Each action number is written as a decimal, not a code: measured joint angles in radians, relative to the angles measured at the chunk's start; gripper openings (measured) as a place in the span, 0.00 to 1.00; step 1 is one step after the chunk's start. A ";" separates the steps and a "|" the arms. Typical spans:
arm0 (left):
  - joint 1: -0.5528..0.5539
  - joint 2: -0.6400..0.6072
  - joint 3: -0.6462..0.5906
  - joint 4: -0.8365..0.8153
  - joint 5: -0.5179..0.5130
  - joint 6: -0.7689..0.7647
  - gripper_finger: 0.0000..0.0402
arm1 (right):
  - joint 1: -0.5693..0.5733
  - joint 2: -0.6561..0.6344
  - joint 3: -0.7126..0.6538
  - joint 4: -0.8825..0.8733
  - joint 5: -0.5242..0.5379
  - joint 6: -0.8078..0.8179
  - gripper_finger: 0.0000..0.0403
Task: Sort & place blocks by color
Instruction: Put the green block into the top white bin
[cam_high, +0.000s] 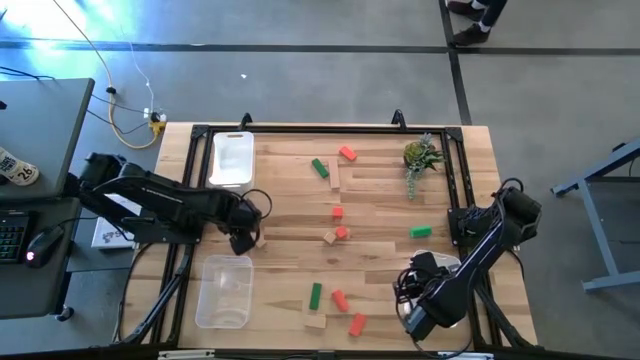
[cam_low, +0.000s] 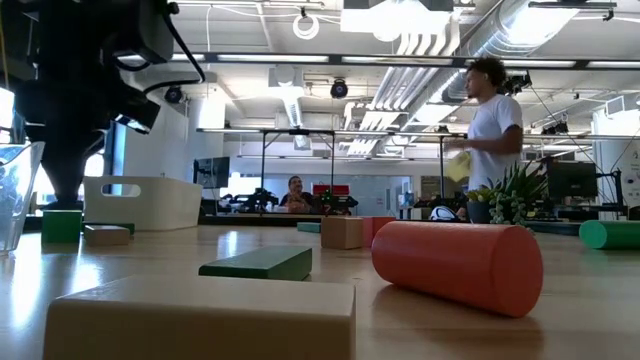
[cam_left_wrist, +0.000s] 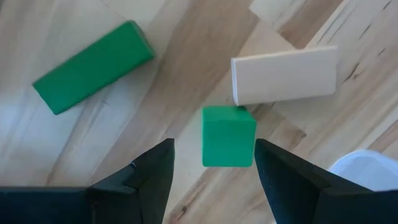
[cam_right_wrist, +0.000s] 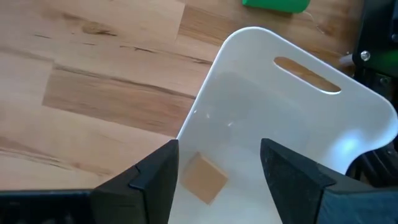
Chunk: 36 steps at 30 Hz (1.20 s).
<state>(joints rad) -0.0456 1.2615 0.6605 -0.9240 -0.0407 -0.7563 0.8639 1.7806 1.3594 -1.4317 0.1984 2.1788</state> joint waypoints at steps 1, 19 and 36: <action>-0.003 0.008 0.000 0.000 0.004 0.000 0.53 | 0.000 -0.004 0.000 -0.002 0.000 -0.006 0.53; -0.003 0.121 0.000 0.012 -0.028 0.027 0.50 | 0.000 -0.021 0.001 -0.039 0.009 -0.015 0.53; -0.003 0.113 0.001 0.012 -0.036 0.106 0.25 | 0.000 -0.021 0.001 -0.034 0.081 -0.015 0.53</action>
<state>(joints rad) -0.0490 1.3743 0.6617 -0.9119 -0.0769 -0.6506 0.8639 1.7592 1.3602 -1.4662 0.2790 2.1639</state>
